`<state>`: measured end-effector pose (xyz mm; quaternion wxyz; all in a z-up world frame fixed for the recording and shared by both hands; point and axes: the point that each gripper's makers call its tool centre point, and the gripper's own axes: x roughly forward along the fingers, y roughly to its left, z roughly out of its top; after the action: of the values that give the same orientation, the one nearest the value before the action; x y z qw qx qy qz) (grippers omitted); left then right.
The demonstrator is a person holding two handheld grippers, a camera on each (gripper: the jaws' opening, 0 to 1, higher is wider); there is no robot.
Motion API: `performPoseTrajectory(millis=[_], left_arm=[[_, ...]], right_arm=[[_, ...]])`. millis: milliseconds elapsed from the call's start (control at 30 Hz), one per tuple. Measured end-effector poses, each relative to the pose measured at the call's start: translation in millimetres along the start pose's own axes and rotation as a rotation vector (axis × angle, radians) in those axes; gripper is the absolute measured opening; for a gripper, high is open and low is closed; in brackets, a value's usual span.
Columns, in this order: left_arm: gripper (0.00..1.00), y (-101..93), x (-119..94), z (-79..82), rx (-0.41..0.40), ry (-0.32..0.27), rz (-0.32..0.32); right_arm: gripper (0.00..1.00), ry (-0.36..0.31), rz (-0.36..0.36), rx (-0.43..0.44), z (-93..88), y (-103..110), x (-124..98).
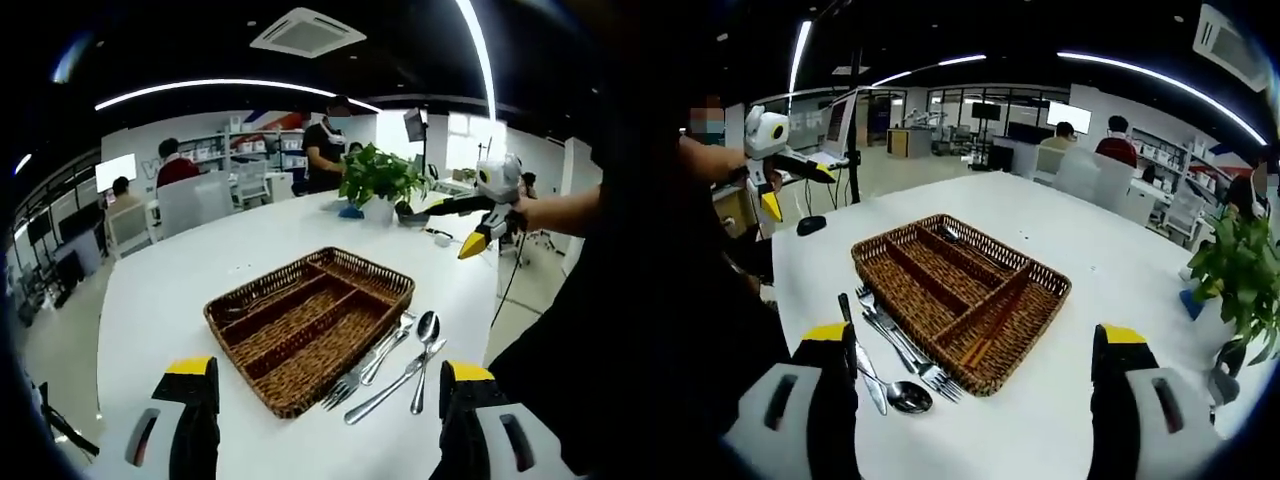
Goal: Arrange the knives, forks, and spoons in their matching storage slots by inserting each utensil handle-first until every utensil is classified and aligned in the correct compartment
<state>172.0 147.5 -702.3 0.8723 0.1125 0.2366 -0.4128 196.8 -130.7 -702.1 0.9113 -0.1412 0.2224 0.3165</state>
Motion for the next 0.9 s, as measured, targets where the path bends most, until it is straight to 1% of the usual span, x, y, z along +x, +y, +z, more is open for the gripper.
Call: performPoseTrajectory(millis=[100, 167, 200, 267, 300, 333, 367, 433, 533, 633, 767, 867, 900], left_arm=[[0.96, -14.2, 13, 6.1, 0.031, 0.010, -0.026], [0.94, -25.2, 24, 9.6, 0.033, 0.016, -0.046], [0.92, -32.0, 29, 9.2, 0.033, 0.023, -0.068], [0.93, -45.6, 45, 2.2, 0.057, 0.058, -0.099], [0.93, -52.9, 53, -3.2, 0.061, 0.085, -0.115], [0.91, -59.0, 58, -5.8, 0.057, 0.097, -0.134], [0.91, -65.1, 65, -4.8, 0.060, 0.089, -0.142], [0.89, -73.2, 75, -5.3, 0.059, 0.096, -0.154], [0.90, -80.5, 91, -3.2, 0.096, 0.090, -0.142], [0.91, -86.8, 101, -0.9, 0.119, 0.101, -0.152], [0.88, -90.9, 111, -1.3, 0.116, 0.127, -0.164], [0.85, -97.5, 121, -11.3, 0.096, 0.156, -0.187], [0.85, -105.4, 126, -22.8, 0.063, 0.191, -0.223]], right_arm=[[0.99, -0.002, -0.004, 0.003, -0.2, -2, -3], [0.99, -0.025, -0.006, 0.041, 4.2, -3, -6], [0.99, -0.043, -0.009, 0.064, 7.4, -5, -7], [0.99, -0.040, -0.011, 0.064, 5.9, -6, -7], [0.99, -0.040, -0.014, 0.061, 5.1, -6, -8], [0.99, -0.039, -0.016, 0.058, 4.3, -7, -8], [0.99, -0.039, -0.015, 0.057, 3.5, -7, -9], [0.99, -0.038, -0.014, 0.061, 1.9, -8, -12], [0.99, -0.041, -0.017, 0.068, -0.2, -11, -16], [0.99, -0.042, -0.014, 0.071, -3.5, -14, -19], [0.99, -0.037, -0.009, 0.079, -8.9, -17, -22], [0.99, -0.034, -0.005, 0.083, -12.6, -19, -21], [0.99, -0.034, -0.003, 0.085, -13.6, -20, -21]])
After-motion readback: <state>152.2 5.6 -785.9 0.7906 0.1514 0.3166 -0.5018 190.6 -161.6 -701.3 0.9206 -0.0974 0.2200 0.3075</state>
